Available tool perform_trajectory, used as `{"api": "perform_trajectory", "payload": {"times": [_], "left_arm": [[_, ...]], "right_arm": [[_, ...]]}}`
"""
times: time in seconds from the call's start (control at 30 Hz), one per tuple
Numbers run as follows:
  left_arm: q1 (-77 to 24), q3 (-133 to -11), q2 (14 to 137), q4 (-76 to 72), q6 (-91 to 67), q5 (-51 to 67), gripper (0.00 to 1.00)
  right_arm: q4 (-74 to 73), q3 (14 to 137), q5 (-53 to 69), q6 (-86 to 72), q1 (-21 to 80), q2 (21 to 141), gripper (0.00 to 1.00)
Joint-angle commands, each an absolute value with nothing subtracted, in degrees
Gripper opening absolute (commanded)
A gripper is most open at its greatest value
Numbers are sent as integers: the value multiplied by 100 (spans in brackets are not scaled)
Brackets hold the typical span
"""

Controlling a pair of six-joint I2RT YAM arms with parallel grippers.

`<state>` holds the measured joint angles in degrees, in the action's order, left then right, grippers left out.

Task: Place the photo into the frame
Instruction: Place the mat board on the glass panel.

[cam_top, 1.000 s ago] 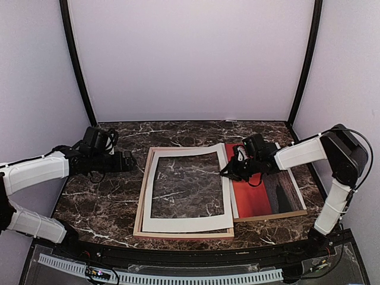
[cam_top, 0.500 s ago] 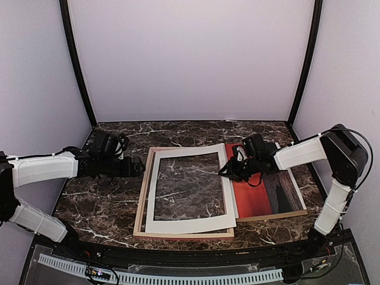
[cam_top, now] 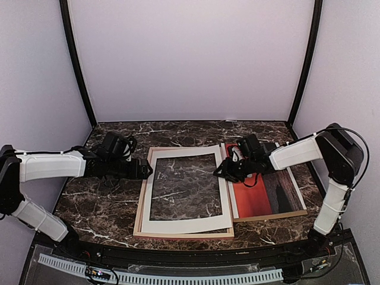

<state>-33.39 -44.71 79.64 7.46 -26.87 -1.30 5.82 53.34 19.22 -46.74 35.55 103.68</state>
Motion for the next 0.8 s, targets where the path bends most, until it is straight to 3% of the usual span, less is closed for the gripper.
{"api": "perform_trajectory", "payload": {"times": [0.0, 0.77], "left_arm": [[-3444, -4605, 7998, 633, -2733, -191, 99], [-3936, -4709, 8240, 513, -2725, -374, 99]], "right_arm": [[467, 5526, 1638, -4617, 3674, 10337, 37], [-635, 5956, 797, -4165, 3988, 10087, 70]]}}
